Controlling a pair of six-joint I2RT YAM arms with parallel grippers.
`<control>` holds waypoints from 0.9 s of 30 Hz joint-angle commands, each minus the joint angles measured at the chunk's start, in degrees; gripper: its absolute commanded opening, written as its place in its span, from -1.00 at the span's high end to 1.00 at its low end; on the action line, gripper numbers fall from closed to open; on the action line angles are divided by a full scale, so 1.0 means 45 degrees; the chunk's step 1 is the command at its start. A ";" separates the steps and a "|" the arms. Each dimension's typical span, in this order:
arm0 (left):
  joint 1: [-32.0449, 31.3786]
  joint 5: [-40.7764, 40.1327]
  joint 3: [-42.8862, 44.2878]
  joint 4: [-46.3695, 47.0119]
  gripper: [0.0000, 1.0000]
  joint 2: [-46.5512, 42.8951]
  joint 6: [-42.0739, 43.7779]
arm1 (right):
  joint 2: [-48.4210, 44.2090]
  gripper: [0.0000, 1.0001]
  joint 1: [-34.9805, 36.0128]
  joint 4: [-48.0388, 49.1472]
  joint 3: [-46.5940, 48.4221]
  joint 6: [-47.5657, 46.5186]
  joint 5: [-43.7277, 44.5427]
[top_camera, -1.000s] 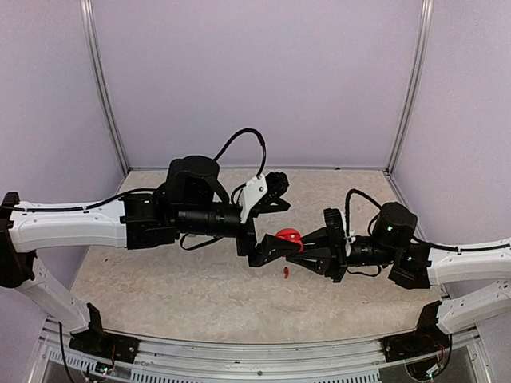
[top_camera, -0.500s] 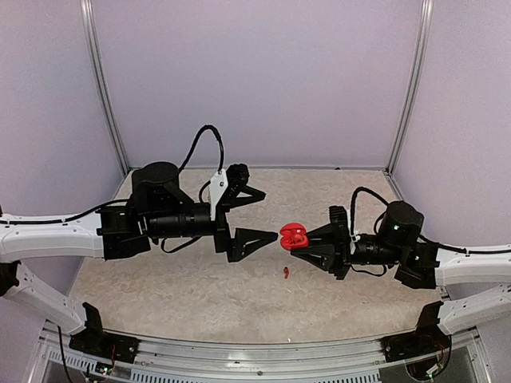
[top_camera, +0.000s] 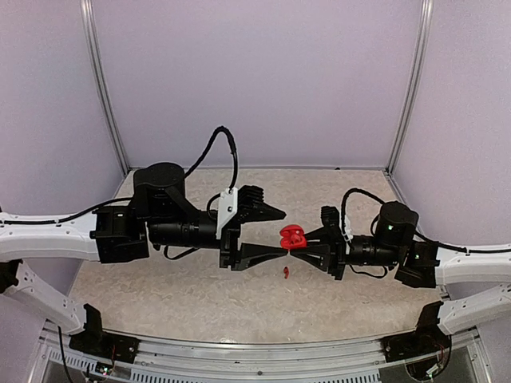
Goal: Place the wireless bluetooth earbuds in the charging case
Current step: Adjust the right earbud in the right side groove of the charging case.
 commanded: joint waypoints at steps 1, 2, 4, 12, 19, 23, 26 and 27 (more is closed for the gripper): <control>-0.0359 -0.0140 0.0703 -0.1168 -0.09 0.0702 0.1487 | 0.0061 1.00 -0.0052 -0.0396 0.0548 0.0038 0.0384; -0.0379 -0.0172 0.0724 -0.1124 -0.03 0.0739 0.1494 | 0.0058 1.00 -0.0059 -0.0424 0.0568 0.0032 0.0352; -0.0403 -0.0395 0.0867 -0.1199 0.07 0.0844 0.1529 | 0.0080 1.00 -0.0060 -0.0467 0.0589 0.0002 0.0277; -0.0410 -0.1478 0.1381 -0.1577 0.30 0.1531 0.1437 | 0.0022 1.00 -0.0041 -0.0470 0.0535 -0.0135 0.0007; -0.0409 -0.1790 0.1546 -0.1687 0.41 0.1736 0.1451 | 0.0005 1.00 0.0037 -0.0528 0.0573 -0.0242 0.0022; -0.0407 -0.2038 0.1588 -0.1747 0.45 0.1836 0.1439 | -0.0008 1.00 0.0076 -0.0509 0.0603 -0.0279 0.0012; -0.0399 -0.2325 0.1676 -0.1784 0.47 0.1933 0.1379 | 0.0020 1.00 0.0122 -0.0547 0.0632 -0.0337 -0.0009; -0.0413 -0.2337 0.1697 -0.1811 0.47 0.1968 0.1393 | 0.0024 1.00 0.0151 -0.0548 0.0632 -0.0357 -0.0007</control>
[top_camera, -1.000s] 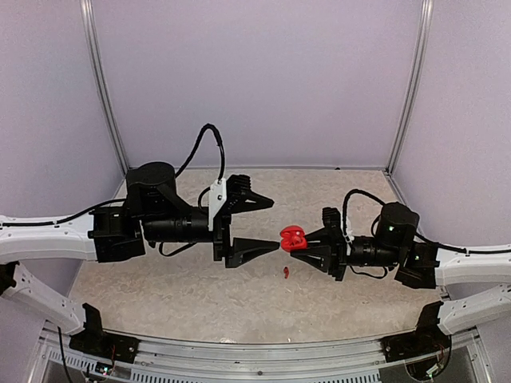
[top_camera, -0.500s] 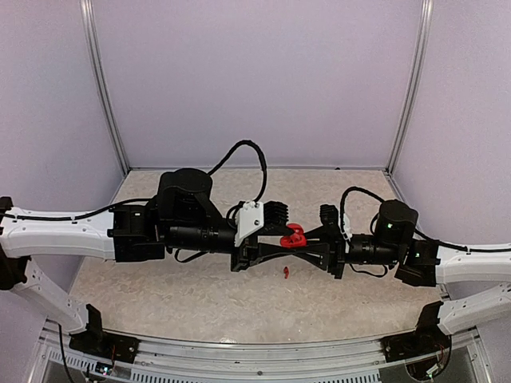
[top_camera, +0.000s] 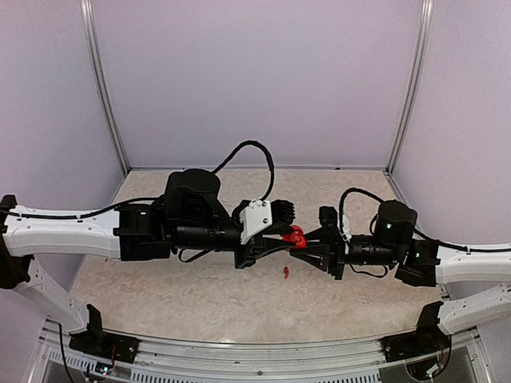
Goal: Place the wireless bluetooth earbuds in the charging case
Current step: Adjust the right earbud in the right side groove of the charging case.
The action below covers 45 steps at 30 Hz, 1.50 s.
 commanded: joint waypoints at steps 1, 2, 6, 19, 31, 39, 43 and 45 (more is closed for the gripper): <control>-0.0065 -0.0425 0.0469 -0.0125 0.48 0.0230 0.0003 | 0.0010 1.00 0.0162 0.0030 0.0414 -0.0219 -0.0072; -0.0061 -0.0486 0.0491 -0.0153 0.49 0.0263 -0.0011 | 0.0000 1.00 0.0168 0.0030 0.0418 -0.0238 -0.0085; -0.0056 -0.0553 0.0531 -0.0254 0.51 0.0396 -0.0070 | 0.0000 1.00 0.0217 0.0011 0.0438 -0.0316 -0.0077; -0.0074 -0.0321 0.0742 -0.1730 0.78 0.0716 0.0311 | -0.0129 1.00 0.0245 0.0064 0.0478 -0.0322 -0.0198; -0.0074 -0.0386 0.1148 -0.2569 0.94 0.1371 0.0260 | -0.0290 1.00 0.0291 0.0130 0.0531 -0.0567 -0.0521; -0.0185 -0.0259 0.1436 -0.3144 0.98 0.1801 0.0503 | -0.0486 1.00 0.0399 0.0260 0.0506 -0.0674 -0.0319; -0.0220 -0.0267 0.1300 -0.2998 0.94 0.1647 0.0618 | -0.0784 1.00 0.0395 0.0458 0.0265 -0.0580 -0.0002; -0.0199 -0.0243 0.0863 -0.2254 0.77 0.1248 0.0577 | -0.0760 1.00 0.0384 0.0535 0.0189 -0.0539 0.0017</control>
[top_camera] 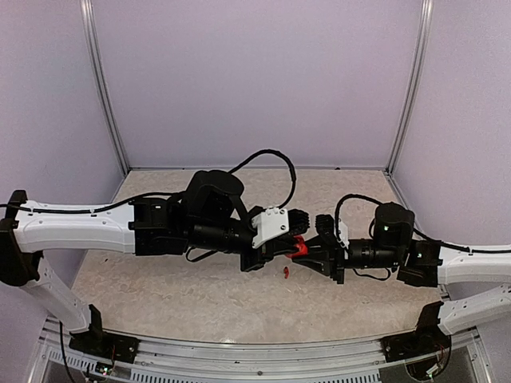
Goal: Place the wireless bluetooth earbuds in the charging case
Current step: Adjust the right earbud in the right side groove of the charging case, then move the left earbud to the center of the board.
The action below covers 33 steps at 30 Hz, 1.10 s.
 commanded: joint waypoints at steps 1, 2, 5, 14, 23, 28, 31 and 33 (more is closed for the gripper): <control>-0.0144 0.0083 -0.0795 0.0538 0.68 -0.0282 0.0236 | -0.0524 1.00 0.0292 0.1873 0.0144 0.0102 -0.0241; -0.0148 0.0066 -0.1035 0.0968 0.60 -0.0687 0.0221 | -0.0456 1.00 0.0292 0.1907 0.0108 0.0140 -0.0234; -0.0154 -0.0103 -0.1312 0.1704 0.45 -0.1285 0.0201 | -0.0326 1.00 0.0292 0.2130 -0.0029 0.0275 -0.0230; -0.0528 -0.0564 -0.2158 0.2800 0.08 -0.2788 0.0356 | -0.0399 1.00 0.0294 0.2530 -0.0355 0.0538 0.0018; 0.1897 0.0173 -0.4356 0.5585 -0.98 -0.4389 -0.4631 | -0.1029 1.00 -0.0559 0.3061 -0.0904 0.1591 -0.0147; 0.2995 -0.0259 -0.4739 0.6226 -0.98 -0.4038 -0.7821 | -0.1811 1.00 -0.2010 0.3300 -0.1409 0.3135 -0.0485; 0.3059 -0.0344 -0.4567 0.5864 -0.98 -0.3394 -0.8142 | -0.2144 1.00 -0.2686 0.2960 -0.1498 0.3544 -0.0499; 0.3061 -0.0319 -0.4080 0.5075 -0.98 -0.2699 -0.8276 | -0.2269 1.00 -0.2985 0.2718 -0.1509 0.3738 -0.0437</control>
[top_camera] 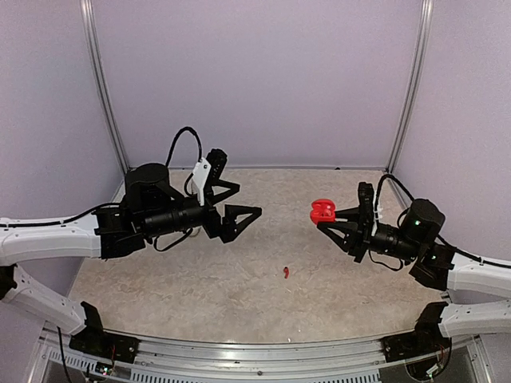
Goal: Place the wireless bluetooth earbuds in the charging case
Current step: Move the left earbud to the center of the board.
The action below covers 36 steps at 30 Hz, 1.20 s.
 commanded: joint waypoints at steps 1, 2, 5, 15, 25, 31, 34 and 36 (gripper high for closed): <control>0.0022 0.0009 0.0832 -0.0881 -0.98 0.1664 -0.1515 | -0.0416 1.00 -0.0653 -0.0144 -0.0164 0.1027 -0.0055; -0.0026 -0.0121 0.1275 -0.1267 -0.97 0.2230 -0.1647 | -0.0443 1.00 -0.0789 -0.0286 -0.0151 0.1114 0.0069; -0.0144 -0.0420 0.2262 -0.2165 -0.72 0.3799 -0.2119 | -0.0504 1.00 -0.1168 -0.0581 -0.0172 0.1395 0.0197; -0.1499 -0.2831 0.5798 -0.5642 -0.50 0.8573 -0.2314 | -0.1038 1.00 -0.2015 -0.0971 -0.0336 0.1778 0.0209; -0.1652 -0.3114 0.8317 -0.8215 -0.11 1.1247 -0.2472 | -0.1009 1.00 -0.2082 -0.0956 -0.0408 0.1837 0.0134; -0.1654 -0.3178 0.9143 -0.8913 0.01 1.2094 -0.2194 | -0.0925 1.00 -0.2099 -0.0987 -0.0318 0.1799 0.0105; -0.1652 -0.3208 0.9442 -0.9092 0.10 1.2386 -0.2050 | -0.0906 1.00 -0.2102 -0.0996 -0.0311 0.1802 0.0134; -0.1633 -0.3213 0.9597 -0.9221 0.20 1.2584 -0.1975 | -0.0886 1.00 -0.2092 -0.0993 -0.0288 0.1795 0.0139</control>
